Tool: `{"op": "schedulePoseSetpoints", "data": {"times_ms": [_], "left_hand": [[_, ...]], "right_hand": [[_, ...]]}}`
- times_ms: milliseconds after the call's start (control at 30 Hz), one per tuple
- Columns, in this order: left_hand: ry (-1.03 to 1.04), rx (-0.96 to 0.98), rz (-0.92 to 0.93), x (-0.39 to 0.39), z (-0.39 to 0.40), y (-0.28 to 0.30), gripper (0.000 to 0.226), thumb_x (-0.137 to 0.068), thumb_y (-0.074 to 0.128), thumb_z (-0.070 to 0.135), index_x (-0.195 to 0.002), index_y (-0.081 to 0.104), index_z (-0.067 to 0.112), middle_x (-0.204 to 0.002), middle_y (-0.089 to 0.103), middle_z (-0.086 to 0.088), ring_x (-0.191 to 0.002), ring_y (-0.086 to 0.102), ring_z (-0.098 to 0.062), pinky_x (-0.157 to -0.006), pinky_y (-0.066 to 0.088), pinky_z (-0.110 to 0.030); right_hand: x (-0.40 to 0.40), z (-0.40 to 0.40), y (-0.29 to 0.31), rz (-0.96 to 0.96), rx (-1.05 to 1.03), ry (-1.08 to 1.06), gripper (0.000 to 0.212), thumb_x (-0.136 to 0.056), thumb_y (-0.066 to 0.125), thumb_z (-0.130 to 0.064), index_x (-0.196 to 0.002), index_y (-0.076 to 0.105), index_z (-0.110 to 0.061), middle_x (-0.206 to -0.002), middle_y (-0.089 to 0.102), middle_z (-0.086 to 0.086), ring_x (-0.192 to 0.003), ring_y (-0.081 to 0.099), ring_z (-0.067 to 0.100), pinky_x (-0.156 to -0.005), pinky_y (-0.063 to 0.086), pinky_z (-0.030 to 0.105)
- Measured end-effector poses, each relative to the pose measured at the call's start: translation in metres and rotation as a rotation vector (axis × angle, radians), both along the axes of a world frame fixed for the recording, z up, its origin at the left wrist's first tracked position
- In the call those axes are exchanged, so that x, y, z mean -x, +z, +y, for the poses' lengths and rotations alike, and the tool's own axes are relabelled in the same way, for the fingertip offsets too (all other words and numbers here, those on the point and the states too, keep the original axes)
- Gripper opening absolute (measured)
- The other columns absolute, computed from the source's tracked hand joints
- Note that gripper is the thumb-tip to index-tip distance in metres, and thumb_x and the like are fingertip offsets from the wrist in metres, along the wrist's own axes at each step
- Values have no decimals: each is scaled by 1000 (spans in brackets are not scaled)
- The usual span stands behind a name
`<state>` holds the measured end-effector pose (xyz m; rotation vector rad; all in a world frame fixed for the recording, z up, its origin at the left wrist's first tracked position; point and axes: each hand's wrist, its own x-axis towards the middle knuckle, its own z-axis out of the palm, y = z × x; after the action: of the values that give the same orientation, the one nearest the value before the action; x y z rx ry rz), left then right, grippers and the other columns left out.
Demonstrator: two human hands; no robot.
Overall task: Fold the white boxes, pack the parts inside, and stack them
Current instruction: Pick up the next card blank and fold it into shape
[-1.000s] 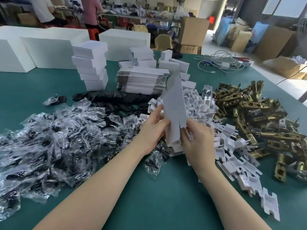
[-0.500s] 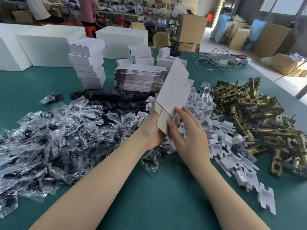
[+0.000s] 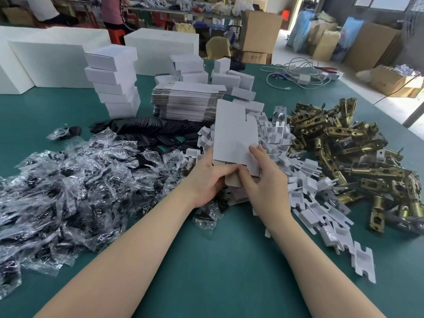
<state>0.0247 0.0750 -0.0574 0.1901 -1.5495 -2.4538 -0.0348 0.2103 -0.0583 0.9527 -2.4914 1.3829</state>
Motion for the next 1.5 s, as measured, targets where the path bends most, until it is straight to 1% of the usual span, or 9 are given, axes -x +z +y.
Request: {"op": "schedulePoseSetpoints", "data": {"times_ms": [200, 333, 500, 767, 933, 1033, 1233, 1400, 1500], "left_hand": [[65, -26, -4, 3, 4, 0, 56, -96, 46, -8, -141, 44, 24, -115, 70, -2, -102, 68, -17, -77, 57, -31], [106, -40, -12, 6, 5, 0, 47, -101, 49, 8, -142, 43, 31, -110, 73, 3, -94, 72, -16, -67, 58, -32], [105, 9, -23, 6, 7, 0, 41, -103, 50, 15, -140, 44, 30, -119, 71, 3, -104, 70, -18, -72, 59, -33], [108, 215, -22, 7, 10, 4, 43, -104, 45, 7, -144, 42, 23, -137, 59, -4, -122, 61, -20, -97, 54, -39], [155, 420, -7, 7, 15, 21, 44, -101, 44, 1, -134, 50, 28, -134, 60, 0, -123, 58, -17, -103, 49, -45], [183, 509, -28, 6, 18, 26, 46, -99, 43, 0, -134, 50, 29, -134, 59, 1, -125, 55, -15, -107, 46, -47], [187, 653, -21, 5, 32, 29, 58, -100, 40, 4, -151, 33, 30, -138, 56, 7, -125, 54, -11, -105, 47, -45], [198, 773, -37, 5, 36, 23, 65, -97, 41, 6, -153, 29, 37, -140, 51, 19, -110, 51, 15, -88, 41, -5], [196, 775, -28, 6, 39, 20, 67, -96, 42, 7, -153, 28, 40, -142, 50, 21, -113, 51, 12, -87, 40, -3]], "right_hand": [[-3, 0, 1, 11, 7, -42, 47, -98, 59, -30, -142, 51, -17, -148, 50, 2, -138, 43, 13, -109, 37, 28], [-5, -1, 1, -17, 20, -35, 54, -94, 65, -33, -143, 49, -20, -152, 44, 1, -139, 37, 7, -109, 34, 22], [-8, -4, -1, 19, 5, -94, 56, -94, 63, -30, -146, 45, -18, -156, 38, 4, -144, 29, 8, -101, 17, 4], [-8, -5, 2, 23, -46, -94, 58, -97, 55, -27, -151, 35, -20, -160, 30, 5, -146, 26, 13, -100, 22, 14], [-9, -3, 9, 208, -223, -162, 54, -101, 42, -25, -153, 30, -14, -158, 35, 11, -121, 57, 33, -79, 51, 39], [-6, -3, 11, 228, -280, -165, 57, -99, 40, -17, -154, 27, -12, -154, 38, 16, -97, 66, 37, -62, 45, 36], [-4, 1, 13, 175, -256, -218, 57, -97, 42, -20, -152, 29, -15, -144, 49, 11, -86, 62, 34, -60, 37, 34], [7, 5, 15, 174, -218, -251, 61, -91, 48, -9, -151, 34, -13, -107, 66, 17, -67, 49, 26, -56, 33, 32], [13, 8, 16, 133, -166, -269, 64, -89, 49, -2, -150, 36, -14, -102, 65, 16, -76, 52, 26, -62, 33, 31]]}}
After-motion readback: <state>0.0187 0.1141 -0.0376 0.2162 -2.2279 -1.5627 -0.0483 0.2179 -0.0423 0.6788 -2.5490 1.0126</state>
